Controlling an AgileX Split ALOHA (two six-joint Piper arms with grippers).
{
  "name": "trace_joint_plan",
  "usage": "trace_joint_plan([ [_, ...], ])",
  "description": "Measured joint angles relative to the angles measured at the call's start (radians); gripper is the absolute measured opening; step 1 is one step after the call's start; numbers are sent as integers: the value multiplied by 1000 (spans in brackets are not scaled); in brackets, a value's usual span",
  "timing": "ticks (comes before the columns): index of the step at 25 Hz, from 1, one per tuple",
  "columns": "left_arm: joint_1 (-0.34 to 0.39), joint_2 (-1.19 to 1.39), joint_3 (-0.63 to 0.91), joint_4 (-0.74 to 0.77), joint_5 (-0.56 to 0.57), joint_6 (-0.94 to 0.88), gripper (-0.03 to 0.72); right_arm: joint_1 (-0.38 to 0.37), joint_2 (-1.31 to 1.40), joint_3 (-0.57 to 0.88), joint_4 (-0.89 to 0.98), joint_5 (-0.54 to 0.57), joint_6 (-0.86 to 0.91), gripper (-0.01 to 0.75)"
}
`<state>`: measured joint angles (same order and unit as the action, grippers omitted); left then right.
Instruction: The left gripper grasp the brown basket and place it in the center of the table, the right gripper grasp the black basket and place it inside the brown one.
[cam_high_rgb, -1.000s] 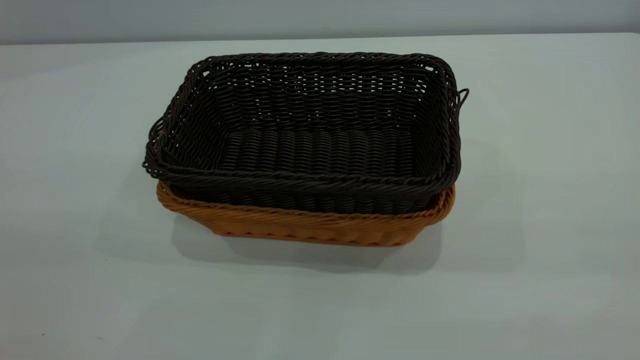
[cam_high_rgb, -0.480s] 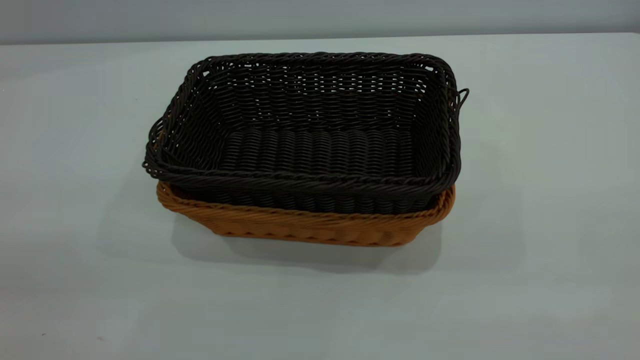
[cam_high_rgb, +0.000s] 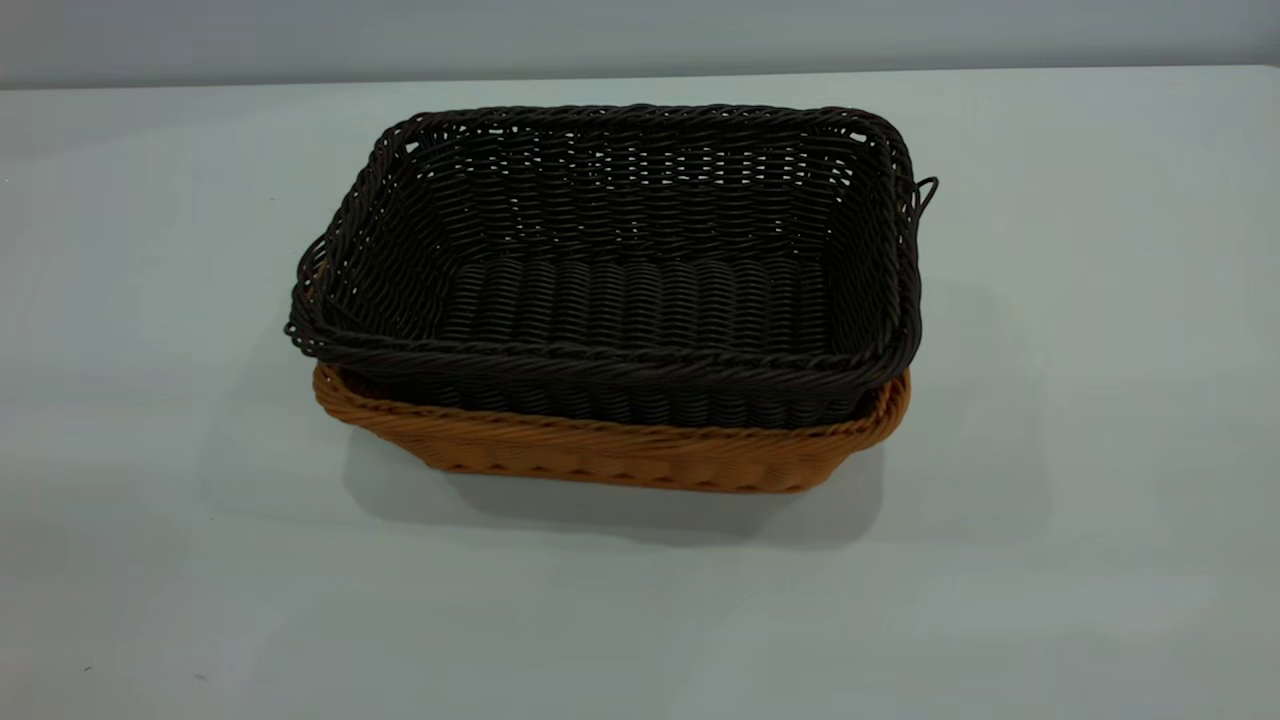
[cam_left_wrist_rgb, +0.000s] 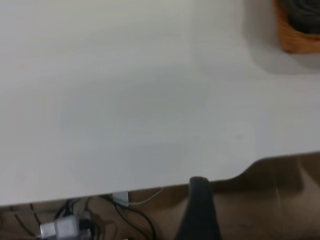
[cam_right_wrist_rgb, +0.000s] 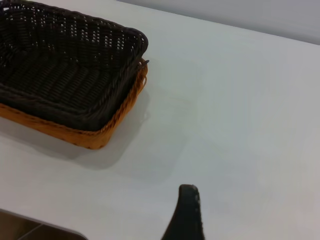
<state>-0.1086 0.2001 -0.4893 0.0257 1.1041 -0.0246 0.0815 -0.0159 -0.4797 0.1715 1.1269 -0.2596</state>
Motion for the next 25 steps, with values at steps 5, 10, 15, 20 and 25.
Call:
trace_joint_plan([
  [5, 0, 0, 0, 1, 0, -6, 552, 0, 0, 0, 0, 0, 0, 574],
  [10, 0, 0, 0, 1, -1, -6, 552, 0, 0, 0, 0, 0, 1, 574],
  [15, 23, -39, 0, 9, -2, -6, 552, 0, 0, 0, 0, 0, 2, 574],
  [20, 113, -149, 0, 41, -1, -6, 552, 0, 0, 0, 0, 0, 3, 574],
  [25, 126, -218, 0, 48, 3, -7, 552, 0, 0, 0, 0, 0, 3, 574],
])
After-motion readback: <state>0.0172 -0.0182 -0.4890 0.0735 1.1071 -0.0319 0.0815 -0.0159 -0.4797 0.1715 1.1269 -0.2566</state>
